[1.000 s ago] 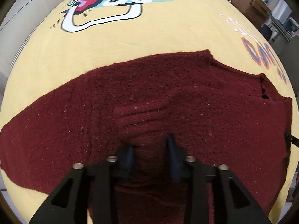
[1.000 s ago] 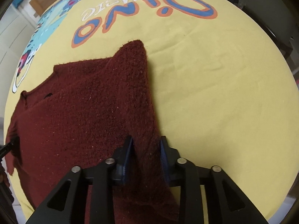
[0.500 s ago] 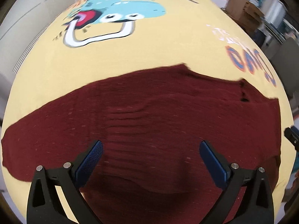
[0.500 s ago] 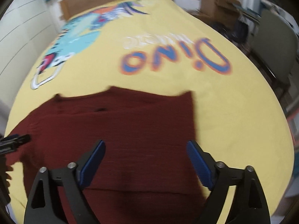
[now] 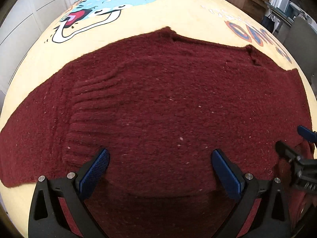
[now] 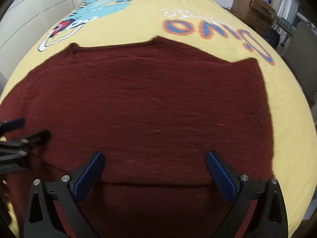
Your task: Fold small clothes
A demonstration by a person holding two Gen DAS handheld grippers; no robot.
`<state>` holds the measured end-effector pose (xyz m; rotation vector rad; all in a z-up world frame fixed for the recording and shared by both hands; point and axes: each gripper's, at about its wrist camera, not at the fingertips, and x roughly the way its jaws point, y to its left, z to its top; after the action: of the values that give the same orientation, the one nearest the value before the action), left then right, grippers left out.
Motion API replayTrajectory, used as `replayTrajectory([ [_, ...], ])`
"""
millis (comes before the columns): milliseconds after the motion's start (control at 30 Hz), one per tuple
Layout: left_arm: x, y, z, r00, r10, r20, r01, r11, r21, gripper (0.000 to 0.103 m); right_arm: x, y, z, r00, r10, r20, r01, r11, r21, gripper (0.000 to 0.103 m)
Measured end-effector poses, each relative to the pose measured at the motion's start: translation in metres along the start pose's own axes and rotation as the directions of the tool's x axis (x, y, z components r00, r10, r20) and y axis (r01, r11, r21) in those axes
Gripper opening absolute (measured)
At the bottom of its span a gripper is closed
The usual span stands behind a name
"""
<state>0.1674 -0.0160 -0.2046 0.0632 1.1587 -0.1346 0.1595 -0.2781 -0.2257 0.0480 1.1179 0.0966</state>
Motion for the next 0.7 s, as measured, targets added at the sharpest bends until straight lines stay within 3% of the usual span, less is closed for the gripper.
replayTrajectory([
  [167, 0.004, 0.010, -0.003, 1.000, 0.001, 0.007, 0.000, 1.000, -0.003, 0.102, 0.001, -0.040, -0.003, 1.000, -0.014, -0.005, 0.014, 0.998, 0.067, 0.103],
  [233, 0.003, 0.010, -0.004, 1.000, 0.004, 0.012, -0.004, 1.000, -0.004, 0.102, 0.005, -0.050, -0.004, 1.000, 0.028, -0.009, -0.027, 0.995, 0.096, 0.102],
  [300, 0.005, 0.009, -0.003, 1.000, 0.013, 0.010, -0.013, 1.000, -0.008, 0.102, 0.007, -0.051, -0.007, 0.999, 0.049, -0.006, -0.048, 0.993, 0.108, 0.102],
  [700, 0.009, -0.005, -0.006, 0.995, 0.093, 0.032, -0.094, 0.995, 0.025, 0.102, 0.012, -0.037, -0.022, 0.998, -0.001, 0.057, -0.003, 0.998, 0.069, 0.103],
])
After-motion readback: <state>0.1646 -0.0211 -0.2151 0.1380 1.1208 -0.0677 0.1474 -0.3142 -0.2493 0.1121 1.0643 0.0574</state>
